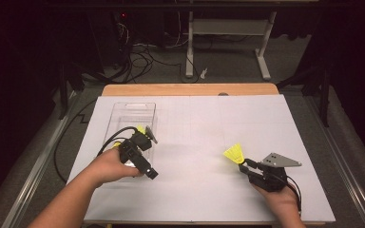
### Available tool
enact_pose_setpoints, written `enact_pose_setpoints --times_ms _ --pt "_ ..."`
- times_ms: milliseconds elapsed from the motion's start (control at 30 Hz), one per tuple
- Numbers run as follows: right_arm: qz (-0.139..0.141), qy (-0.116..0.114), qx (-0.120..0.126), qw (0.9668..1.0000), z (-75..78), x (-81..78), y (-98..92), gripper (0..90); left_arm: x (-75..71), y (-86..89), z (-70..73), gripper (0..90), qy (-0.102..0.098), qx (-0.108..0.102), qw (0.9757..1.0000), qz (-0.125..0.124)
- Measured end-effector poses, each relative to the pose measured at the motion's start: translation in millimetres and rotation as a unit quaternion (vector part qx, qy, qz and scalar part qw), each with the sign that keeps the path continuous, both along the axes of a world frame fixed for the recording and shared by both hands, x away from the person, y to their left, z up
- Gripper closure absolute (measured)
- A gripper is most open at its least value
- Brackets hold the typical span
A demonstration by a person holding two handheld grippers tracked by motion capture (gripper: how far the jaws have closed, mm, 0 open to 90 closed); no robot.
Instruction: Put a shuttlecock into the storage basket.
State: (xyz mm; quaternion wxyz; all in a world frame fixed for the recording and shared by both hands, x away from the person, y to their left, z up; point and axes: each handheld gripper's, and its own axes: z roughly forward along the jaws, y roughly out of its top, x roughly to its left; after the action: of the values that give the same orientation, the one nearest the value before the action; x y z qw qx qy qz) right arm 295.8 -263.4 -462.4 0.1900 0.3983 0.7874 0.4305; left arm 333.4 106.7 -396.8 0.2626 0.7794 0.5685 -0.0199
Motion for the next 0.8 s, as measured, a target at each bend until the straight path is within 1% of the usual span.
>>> enact_pose_setpoints --times_ms 33,200,233,300,333,400,667,800 --pt "0.001 -0.001 0.001 1.0000 0.4 -0.2 0.7 65.8 -0.5 -0.1 0.9 1.6 0.000 0.002 1.0000 -0.005" --pt "0.018 -0.002 0.003 0.9998 2.9 -1.6 4.8 65.8 -1.1 -2.3 4.4 1.5 -0.003 0.004 1.0000 -0.008" --pt "0.022 -0.003 0.002 0.9997 3.3 -2.0 5.9 65.8 -0.7 -3.3 5.5 1.5 -0.004 0.003 1.0000 -0.005" --pt "0.030 -0.002 0.002 0.9996 4.2 -3.5 8.8 65.8 -0.9 -4.3 8.2 1.4 -0.006 0.004 0.9999 -0.012" --pt "0.034 -0.003 0.002 0.9994 4.7 -4.4 10.4 65.8 -1.1 -4.9 8.5 1.4 -0.006 0.003 0.9999 -0.011" --pt "0.039 -0.003 0.001 0.9992 5.3 -5.7 12.6 65.7 -2.1 -6.7 9.2 0.8 -0.005 0.009 0.9998 -0.017" --pt "0.075 -0.002 -0.006 0.9971 7.0 -12.2 26.4 65.8 -3.3 -13.7 13.7 0.8 -0.009 0.008 0.9996 -0.024" --pt "0.086 -0.001 -0.006 0.9963 7.2 -13.5 31.1 65.8 -4.5 -17.9 15.4 0.8 -0.010 0.009 0.9995 -0.029"
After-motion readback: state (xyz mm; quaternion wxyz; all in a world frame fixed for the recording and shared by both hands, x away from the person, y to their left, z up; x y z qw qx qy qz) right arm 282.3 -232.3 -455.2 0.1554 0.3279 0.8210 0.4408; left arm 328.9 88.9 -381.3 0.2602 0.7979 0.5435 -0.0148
